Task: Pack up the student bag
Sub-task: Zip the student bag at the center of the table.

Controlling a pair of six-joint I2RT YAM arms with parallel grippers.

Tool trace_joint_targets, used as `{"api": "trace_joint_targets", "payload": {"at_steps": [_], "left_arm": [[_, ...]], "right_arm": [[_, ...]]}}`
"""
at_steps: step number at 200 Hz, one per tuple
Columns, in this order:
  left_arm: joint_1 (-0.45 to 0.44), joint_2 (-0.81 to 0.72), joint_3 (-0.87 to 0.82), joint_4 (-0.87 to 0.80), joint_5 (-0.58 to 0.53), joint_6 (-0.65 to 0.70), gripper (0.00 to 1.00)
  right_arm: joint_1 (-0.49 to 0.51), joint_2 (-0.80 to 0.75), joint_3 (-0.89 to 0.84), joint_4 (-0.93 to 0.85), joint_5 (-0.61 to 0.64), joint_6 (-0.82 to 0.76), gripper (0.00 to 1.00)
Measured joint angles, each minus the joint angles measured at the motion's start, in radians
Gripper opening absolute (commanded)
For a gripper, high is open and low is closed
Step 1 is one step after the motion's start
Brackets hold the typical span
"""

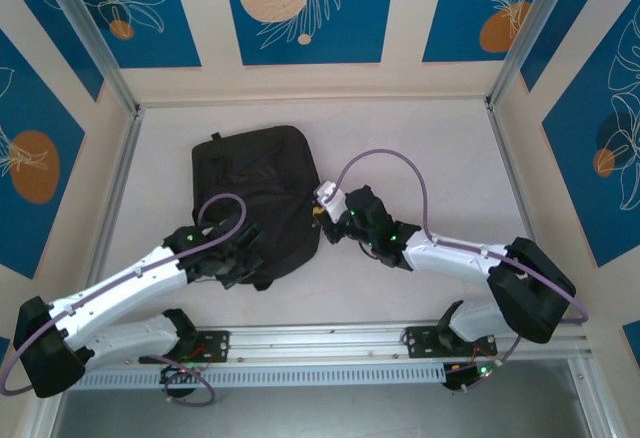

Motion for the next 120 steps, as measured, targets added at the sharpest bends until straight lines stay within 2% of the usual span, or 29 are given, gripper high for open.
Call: {"api": "trace_joint_targets", "payload": {"at_steps": [120], "left_arm": [[0.0,-0.014,0.0,0.002,0.008,0.114,0.0]], "right_arm": [[-0.159,0.223,0.175,0.031,-0.08,0.068,0.0]]}}
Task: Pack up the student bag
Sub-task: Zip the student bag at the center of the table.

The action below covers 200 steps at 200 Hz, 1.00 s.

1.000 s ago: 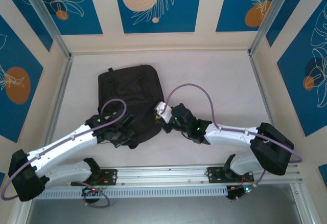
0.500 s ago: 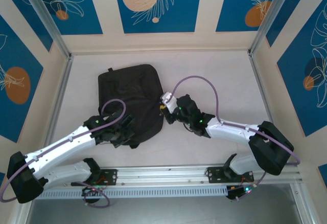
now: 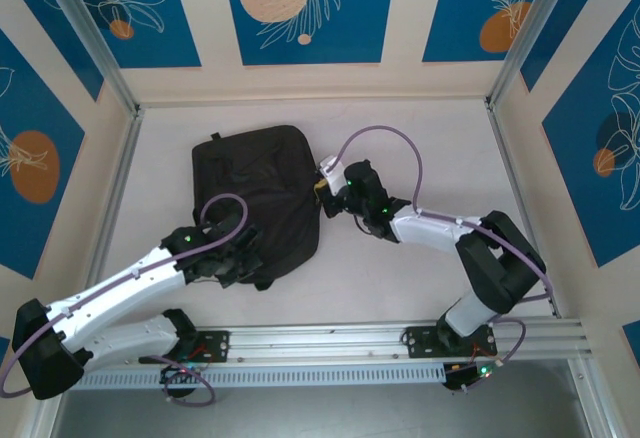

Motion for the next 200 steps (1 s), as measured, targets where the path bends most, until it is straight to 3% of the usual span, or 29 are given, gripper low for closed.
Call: {"api": "trace_joint_targets", "payload": {"at_steps": [95,149,200], "left_arm": [[-0.008,0.056,0.005,0.07,0.029,0.134,0.0],[-0.108,0.187,0.069,0.117,0.035,0.216,0.0],[-0.2,0.278,0.139,0.137,0.041,0.305,0.0]], "right_arm": [[-0.05,0.014,-0.002,0.063,0.016,0.087,0.0],[-0.094,-0.122,-0.188,0.136,0.088,0.17,0.0],[-0.137,-0.362,-0.388,0.134,0.175,0.242,0.0]]}}
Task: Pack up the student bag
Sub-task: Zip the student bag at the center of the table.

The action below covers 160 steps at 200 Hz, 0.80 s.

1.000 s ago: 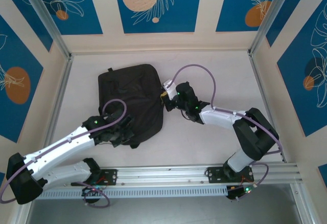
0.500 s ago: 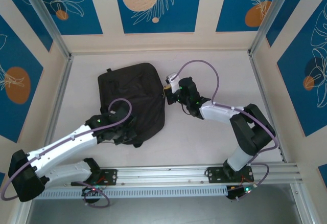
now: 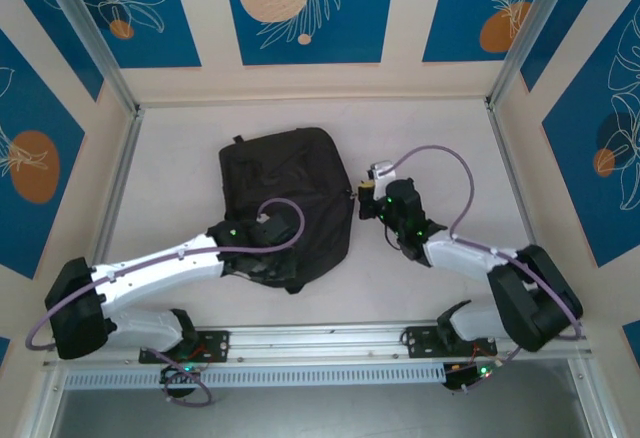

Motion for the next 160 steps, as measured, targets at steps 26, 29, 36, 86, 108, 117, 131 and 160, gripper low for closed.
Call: {"api": "trace_joint_targets", "payload": {"at_steps": [26,29,36,86,108,117,131,160], "left_arm": [[-0.022,0.022,0.014,0.008,0.001,0.032,0.0],[-0.023,0.023,0.014,0.008,0.001,0.034,0.0],[-0.023,0.024,0.014,0.011,0.001,0.04,0.0],[-0.024,0.022,0.011,-0.007,-0.014,0.064,0.4],[-0.025,-0.009,0.0,0.009,0.0,0.085,0.65],[-0.025,-0.03,-0.007,0.019,0.005,0.108,0.79],[-0.025,-0.079,-0.018,0.033,0.006,0.153,1.0],[-0.024,-0.266,-0.023,0.079,0.0,0.284,1.0]], "right_arm": [[-0.006,-0.14,-0.08,-0.034,0.043,0.037,0.0],[-0.007,-0.156,-0.089,-0.04,0.045,0.042,0.0],[-0.011,-0.182,-0.103,-0.053,0.047,0.051,0.09],[-0.042,-0.315,-0.101,-0.185,0.062,0.061,0.65],[-0.038,-0.392,-0.06,-0.276,0.048,0.054,0.99],[-0.038,-0.419,-0.031,-0.316,0.034,0.054,0.99],[-0.037,-0.453,0.019,-0.375,0.004,0.042,0.99],[-0.037,-0.485,0.108,-0.476,-0.085,0.017,0.99]]}}
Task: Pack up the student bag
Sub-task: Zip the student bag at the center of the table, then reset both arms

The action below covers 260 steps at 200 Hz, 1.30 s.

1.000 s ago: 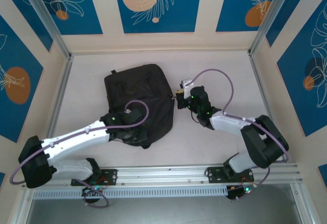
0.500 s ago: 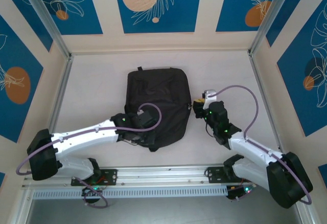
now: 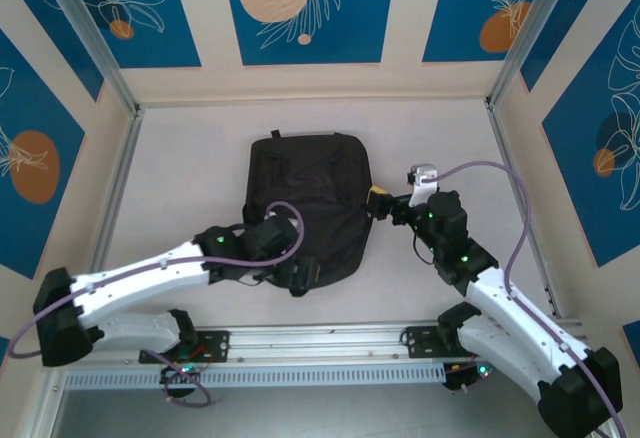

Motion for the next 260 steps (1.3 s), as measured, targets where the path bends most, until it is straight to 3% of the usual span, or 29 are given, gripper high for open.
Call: {"api": "trace_joint_targets", "payload": {"at_steps": [20,42,59,71,84,114,144,176,199,233,260], "left_arm": [[0.004,-0.109,0.043,0.006,-0.107,0.106,1.0],[0.006,-0.155,0.086,0.028,-0.406,0.195,1.0],[0.025,-0.192,0.002,0.17,-0.649,0.357,1.0],[0.081,-0.212,-0.088,0.283,-0.695,0.492,1.0],[0.208,-0.208,-0.17,0.367,-0.661,0.599,1.0],[0.569,-0.123,-0.292,0.53,-0.514,0.641,1.0],[0.759,-0.06,-0.415,0.737,-0.494,0.62,1.0],[0.952,0.126,-0.491,0.904,-0.441,0.568,1.0],[1.014,0.225,-0.53,0.984,-0.372,0.548,1.0],[1.02,0.279,-0.568,1.176,-0.218,0.571,1.0],[1.013,0.33,-0.556,1.263,-0.063,0.654,1.0]], "right_arm": [[0.0,-0.015,0.019,-0.025,-0.063,-0.031,0.99],[0.0,-0.032,0.019,-0.035,-0.082,-0.066,0.99],[0.003,-0.044,0.019,-0.021,-0.049,-0.077,0.99],[0.003,-0.045,0.02,0.003,0.002,-0.079,0.99],[0.0,-0.033,0.029,0.023,0.056,-0.097,0.99],[-0.028,0.078,0.099,0.052,0.137,-0.15,0.99],[-0.072,0.172,0.111,0.093,0.182,-0.175,0.99],[-0.229,0.25,0.084,0.12,0.18,-0.122,0.99],[-0.342,0.314,-0.016,0.2,0.163,-0.077,0.99],[-0.457,0.421,-0.254,0.418,0.075,-0.037,0.99],[-0.51,0.487,-0.278,0.481,-0.009,-0.012,0.99]]}}
